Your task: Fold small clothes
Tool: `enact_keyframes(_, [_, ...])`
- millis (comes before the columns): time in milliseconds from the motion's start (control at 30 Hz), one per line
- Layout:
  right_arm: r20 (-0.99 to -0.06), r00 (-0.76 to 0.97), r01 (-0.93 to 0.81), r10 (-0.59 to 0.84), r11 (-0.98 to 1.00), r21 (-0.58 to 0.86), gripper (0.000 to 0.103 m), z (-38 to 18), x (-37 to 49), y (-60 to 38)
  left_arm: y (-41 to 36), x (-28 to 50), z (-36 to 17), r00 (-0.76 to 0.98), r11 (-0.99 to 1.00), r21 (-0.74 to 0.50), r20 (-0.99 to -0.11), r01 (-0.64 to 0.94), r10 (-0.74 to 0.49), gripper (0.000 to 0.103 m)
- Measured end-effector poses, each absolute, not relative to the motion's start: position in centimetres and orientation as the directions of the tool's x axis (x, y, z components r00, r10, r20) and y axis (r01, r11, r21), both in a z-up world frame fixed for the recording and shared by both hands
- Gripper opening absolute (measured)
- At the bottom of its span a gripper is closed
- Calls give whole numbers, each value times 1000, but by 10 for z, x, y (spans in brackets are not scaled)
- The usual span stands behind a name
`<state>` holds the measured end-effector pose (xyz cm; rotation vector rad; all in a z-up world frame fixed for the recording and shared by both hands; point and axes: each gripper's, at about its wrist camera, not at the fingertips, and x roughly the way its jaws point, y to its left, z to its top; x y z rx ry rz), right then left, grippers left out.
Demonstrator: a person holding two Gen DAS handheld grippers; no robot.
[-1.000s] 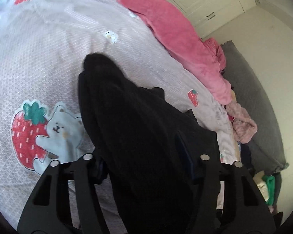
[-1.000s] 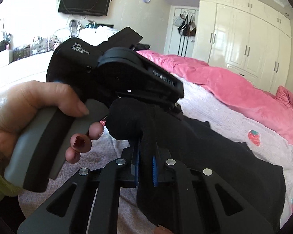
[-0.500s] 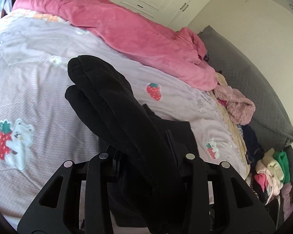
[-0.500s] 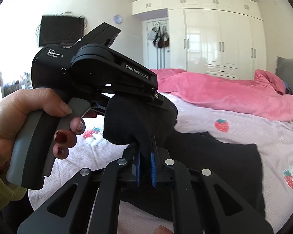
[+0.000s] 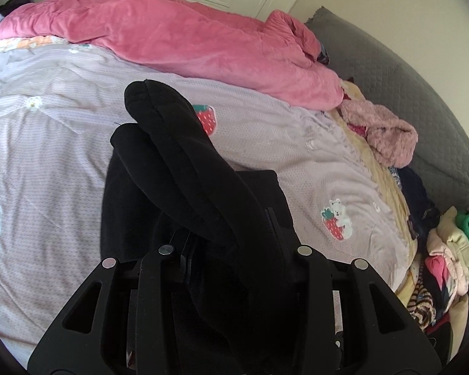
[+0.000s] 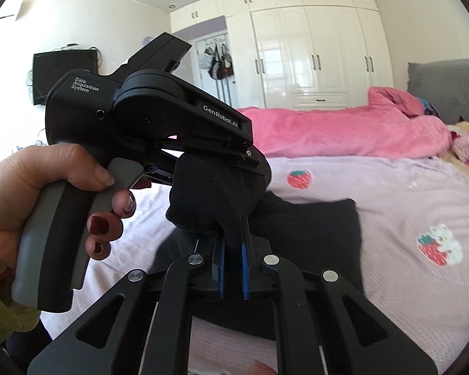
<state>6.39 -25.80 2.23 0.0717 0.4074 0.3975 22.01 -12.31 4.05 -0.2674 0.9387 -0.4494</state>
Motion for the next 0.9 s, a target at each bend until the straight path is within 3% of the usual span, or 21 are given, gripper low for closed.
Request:
enact_keyframes(133, [-398, 837, -334, 375, 927, 170, 7, 13, 65, -274, -141, 222, 30, 491, 881, -397, -732, 256, -473, 30])
enact_keyframes(200, [-413, 834, -322, 367, 930, 176, 7, 8, 67, -277, -147, 222, 27, 486, 875, -400, -728, 272, -484, 47])
enact_keyframes(333, [-472, 811, -280, 345, 938, 203, 7, -6, 72, -285, -150, 213, 33, 488, 851, -425, -697, 309, -525, 60])
enact_keyframes(600, [-556, 739, -227, 379, 918, 324, 17, -29, 76, -306, -117, 187, 47, 588, 903, -324, -685, 283, -430, 60])
enact_keyframes(900, [-538, 735, -208, 412, 893, 400, 36, -3, 52, -339, -97, 170, 7, 593, 947, -178, -745, 266, -307, 60])
